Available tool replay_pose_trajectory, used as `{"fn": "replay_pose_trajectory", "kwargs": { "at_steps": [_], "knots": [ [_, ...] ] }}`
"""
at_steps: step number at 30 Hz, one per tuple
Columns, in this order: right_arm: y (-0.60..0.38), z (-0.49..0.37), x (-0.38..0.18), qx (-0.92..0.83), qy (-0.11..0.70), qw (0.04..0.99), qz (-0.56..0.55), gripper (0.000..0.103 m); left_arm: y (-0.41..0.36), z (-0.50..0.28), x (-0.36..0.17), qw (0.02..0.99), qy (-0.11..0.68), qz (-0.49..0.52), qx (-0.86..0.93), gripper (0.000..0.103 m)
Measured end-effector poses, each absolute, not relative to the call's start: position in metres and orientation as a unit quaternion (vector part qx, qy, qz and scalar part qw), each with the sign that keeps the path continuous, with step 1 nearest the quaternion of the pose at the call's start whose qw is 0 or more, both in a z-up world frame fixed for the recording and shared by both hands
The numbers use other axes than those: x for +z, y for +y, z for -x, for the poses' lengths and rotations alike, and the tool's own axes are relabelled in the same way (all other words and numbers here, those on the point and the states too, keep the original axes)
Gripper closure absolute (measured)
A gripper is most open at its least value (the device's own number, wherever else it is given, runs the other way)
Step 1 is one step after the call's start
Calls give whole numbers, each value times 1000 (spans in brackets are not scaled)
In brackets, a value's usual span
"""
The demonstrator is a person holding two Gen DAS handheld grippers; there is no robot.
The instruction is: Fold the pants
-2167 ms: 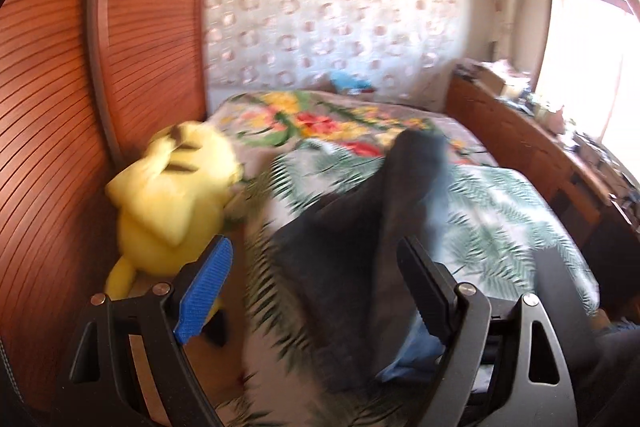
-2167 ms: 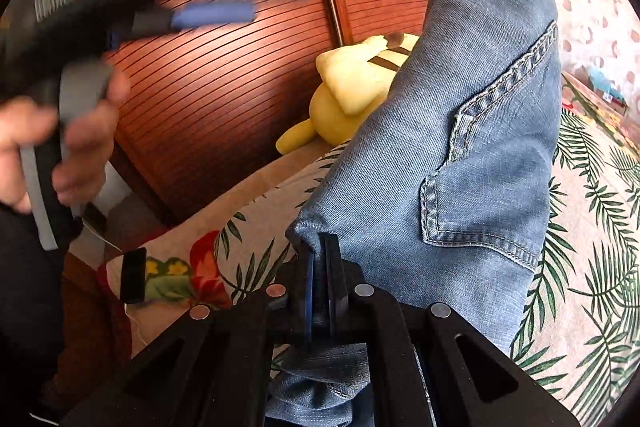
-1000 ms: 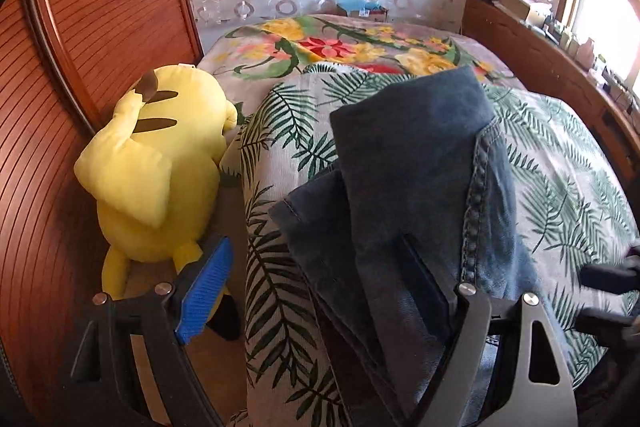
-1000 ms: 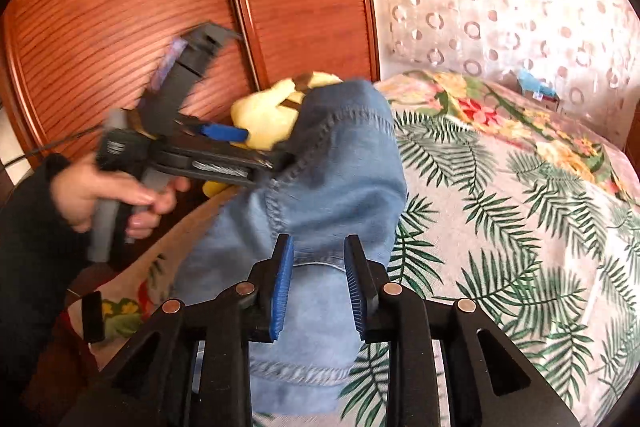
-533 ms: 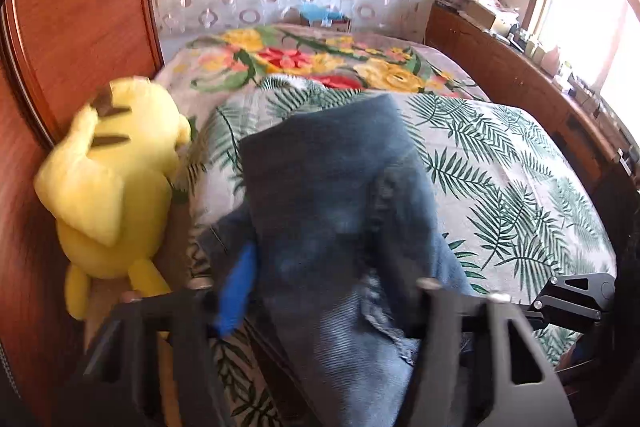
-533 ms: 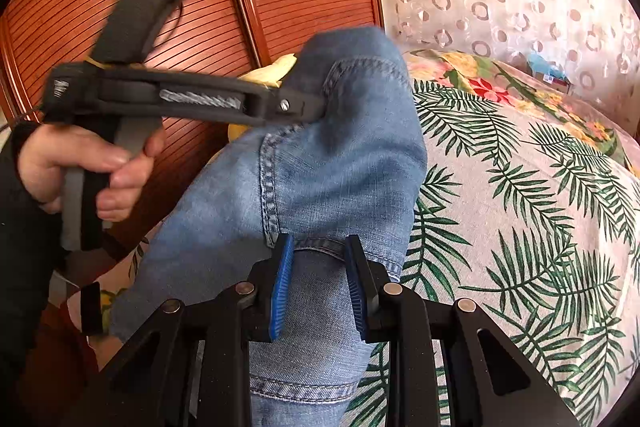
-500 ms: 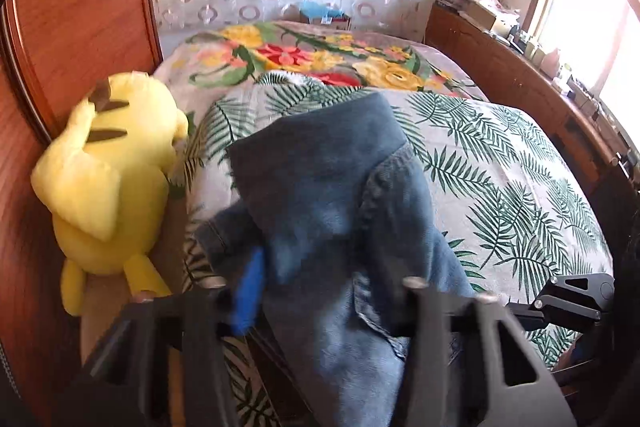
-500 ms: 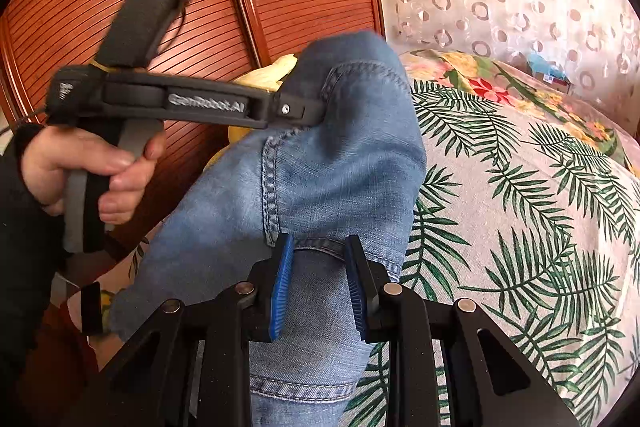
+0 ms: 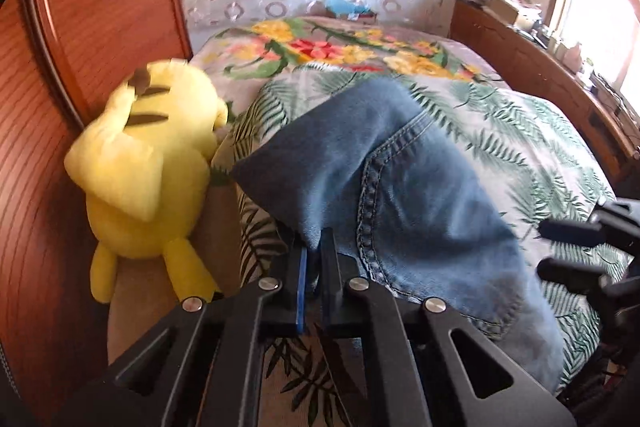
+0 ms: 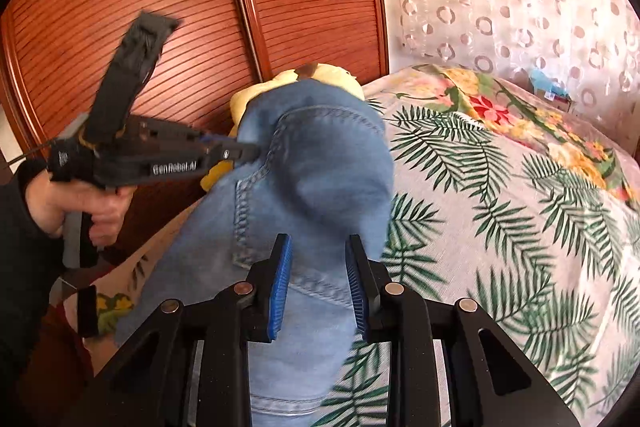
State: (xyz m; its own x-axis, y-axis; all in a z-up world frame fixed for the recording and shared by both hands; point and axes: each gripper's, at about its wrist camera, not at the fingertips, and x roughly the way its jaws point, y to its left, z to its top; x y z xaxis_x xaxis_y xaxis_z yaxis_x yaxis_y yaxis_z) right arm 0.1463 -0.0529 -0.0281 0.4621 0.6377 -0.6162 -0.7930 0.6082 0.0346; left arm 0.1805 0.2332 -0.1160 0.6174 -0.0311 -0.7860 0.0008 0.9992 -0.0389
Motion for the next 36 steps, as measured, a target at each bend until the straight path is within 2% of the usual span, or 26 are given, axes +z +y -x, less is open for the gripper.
{"fn": "replay_pose_trajectory", "kwargs": {
  "at_steps": [2,5,11,13,14,16,19,22,25,28,32,36],
  "knots": [
    [-46,-155,-32,423,304,843,136,66,235,-181,-123,898,439,24,-11,96],
    [-34,-162,-47,417,328,834,149,63,233,-178,-124,900,434,23,-13,96],
    [-33,-163,-65,414,330,833,160,61,228,-172,-118,902,431,-4,8,71],
    [-35,-170,-60,421,346,825,151,61,227,-169,-115,905,425,-14,11,49],
    [-37,-173,-58,426,351,821,146,61,227,-168,-113,906,422,-14,8,44],
    [-39,-181,-53,431,352,818,145,61,228,-168,-109,909,416,-10,6,18],
    [-37,-193,-42,438,345,816,149,59,228,-169,-104,914,406,-8,-3,17],
    [-28,-214,-35,441,338,818,152,53,230,-176,-103,915,404,3,-11,17],
    [-15,-237,-32,445,335,817,151,51,237,-185,-109,911,411,16,-15,17],
    [-2,-255,-38,454,342,808,156,49,244,-193,-122,905,423,35,-23,17],
    [7,-274,-56,463,362,794,156,40,246,-195,-135,901,429,55,-35,17],
    [7,-290,-72,490,395,767,127,39,244,-193,-140,900,423,84,-67,36]
  ]
}}
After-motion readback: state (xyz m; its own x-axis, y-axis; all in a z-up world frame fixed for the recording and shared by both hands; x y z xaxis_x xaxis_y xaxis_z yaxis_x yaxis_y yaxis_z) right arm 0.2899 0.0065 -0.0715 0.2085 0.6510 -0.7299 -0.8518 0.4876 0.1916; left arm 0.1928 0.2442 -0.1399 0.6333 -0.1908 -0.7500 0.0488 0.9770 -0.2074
